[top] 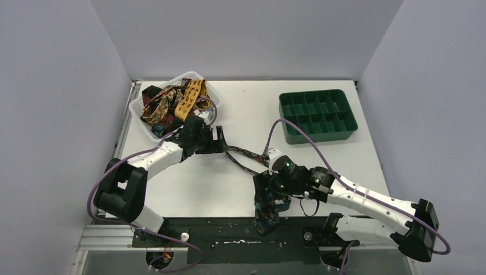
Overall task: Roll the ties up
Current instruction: Flatten out the tie at the center of the board.
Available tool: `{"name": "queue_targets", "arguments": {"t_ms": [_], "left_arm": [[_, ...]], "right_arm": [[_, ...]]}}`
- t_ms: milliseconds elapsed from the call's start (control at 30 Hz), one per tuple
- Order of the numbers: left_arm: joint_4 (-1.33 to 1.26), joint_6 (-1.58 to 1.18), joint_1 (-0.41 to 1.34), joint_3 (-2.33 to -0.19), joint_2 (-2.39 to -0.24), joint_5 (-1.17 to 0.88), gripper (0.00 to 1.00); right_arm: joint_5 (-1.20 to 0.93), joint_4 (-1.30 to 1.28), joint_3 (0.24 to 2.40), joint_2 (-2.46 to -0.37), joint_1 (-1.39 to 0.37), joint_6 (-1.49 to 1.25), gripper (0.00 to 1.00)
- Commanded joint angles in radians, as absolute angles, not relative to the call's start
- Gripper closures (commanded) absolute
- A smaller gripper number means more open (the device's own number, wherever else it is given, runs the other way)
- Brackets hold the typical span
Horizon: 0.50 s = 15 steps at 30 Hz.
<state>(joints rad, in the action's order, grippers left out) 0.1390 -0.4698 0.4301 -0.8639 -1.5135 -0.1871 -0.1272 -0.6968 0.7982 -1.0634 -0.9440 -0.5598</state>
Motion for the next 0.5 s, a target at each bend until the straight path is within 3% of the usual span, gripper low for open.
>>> {"name": "queue_targets", "arguments": {"t_ms": [0, 300, 400, 467], "left_arm": [[0.055, -0.498, 0.433, -0.91, -1.58, -0.206, 0.18], [0.119, -0.482, 0.448, -0.999, -1.704, -0.162, 0.19], [0.138, -0.467, 0.46, -1.022, -1.74, -0.143, 0.21], [0.147, -0.453, 0.469, -1.034, -1.765, -0.137, 0.25]], "right_arm": [[-0.071, -0.545, 0.728, -1.0, -1.075, -0.546, 0.04], [0.134, -0.497, 0.689, -1.227, -1.298, -0.569, 0.11], [0.203, -0.533, 0.717, -1.289, -1.313, -0.595, 0.22], [0.237, -0.54, 0.728, -1.298, -1.316, -0.596, 0.36]]}}
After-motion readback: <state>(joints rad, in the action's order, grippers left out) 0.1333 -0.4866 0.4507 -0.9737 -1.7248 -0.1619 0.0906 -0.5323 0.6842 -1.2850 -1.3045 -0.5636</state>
